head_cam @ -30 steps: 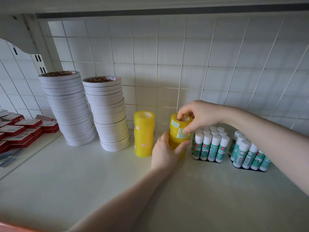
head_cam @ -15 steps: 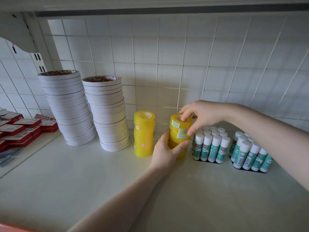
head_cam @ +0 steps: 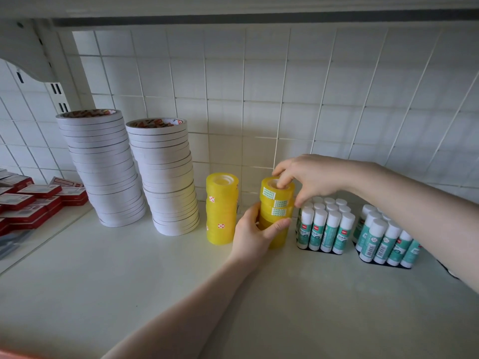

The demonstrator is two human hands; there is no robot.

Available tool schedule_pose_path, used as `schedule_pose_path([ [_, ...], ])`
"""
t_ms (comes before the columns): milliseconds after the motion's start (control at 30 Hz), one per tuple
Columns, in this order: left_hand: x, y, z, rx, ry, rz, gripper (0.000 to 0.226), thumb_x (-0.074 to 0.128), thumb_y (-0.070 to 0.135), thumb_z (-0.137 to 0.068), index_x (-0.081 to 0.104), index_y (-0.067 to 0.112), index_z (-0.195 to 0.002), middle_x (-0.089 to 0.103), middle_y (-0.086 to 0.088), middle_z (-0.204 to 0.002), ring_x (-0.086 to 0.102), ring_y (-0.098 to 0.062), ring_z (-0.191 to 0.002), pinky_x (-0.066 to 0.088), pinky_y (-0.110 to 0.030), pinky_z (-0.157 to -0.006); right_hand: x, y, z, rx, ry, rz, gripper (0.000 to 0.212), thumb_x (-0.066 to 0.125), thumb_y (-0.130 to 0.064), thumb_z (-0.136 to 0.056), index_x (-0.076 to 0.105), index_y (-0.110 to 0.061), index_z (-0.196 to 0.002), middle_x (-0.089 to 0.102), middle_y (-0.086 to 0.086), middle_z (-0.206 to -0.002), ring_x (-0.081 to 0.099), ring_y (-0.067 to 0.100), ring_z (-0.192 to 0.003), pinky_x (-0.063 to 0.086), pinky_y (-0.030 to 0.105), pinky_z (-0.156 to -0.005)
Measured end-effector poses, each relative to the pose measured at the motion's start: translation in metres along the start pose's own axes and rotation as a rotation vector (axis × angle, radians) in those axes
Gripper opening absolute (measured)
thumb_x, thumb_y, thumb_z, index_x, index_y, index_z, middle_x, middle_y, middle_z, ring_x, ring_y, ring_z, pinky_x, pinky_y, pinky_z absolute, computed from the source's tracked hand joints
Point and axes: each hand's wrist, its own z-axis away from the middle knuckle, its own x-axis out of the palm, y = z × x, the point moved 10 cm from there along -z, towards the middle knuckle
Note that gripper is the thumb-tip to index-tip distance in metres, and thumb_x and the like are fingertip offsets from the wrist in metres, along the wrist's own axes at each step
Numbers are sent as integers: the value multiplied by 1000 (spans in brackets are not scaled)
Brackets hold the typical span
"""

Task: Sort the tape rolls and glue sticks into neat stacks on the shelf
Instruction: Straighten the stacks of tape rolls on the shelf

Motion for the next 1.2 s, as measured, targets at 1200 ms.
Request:
schedule_pose_path([
  [1200, -7, 4, 2, 38, 42, -65, 58, 71, 54, -57, 59, 23, -105, 66, 5, -97, 61, -12, -90, 52, -26, -80, 0, -7, 3, -10, -9, -134, 30, 78, -30, -74, 69, -10, -95, 51, 0, -126, 48, 19, -109, 43, 38, -90],
])
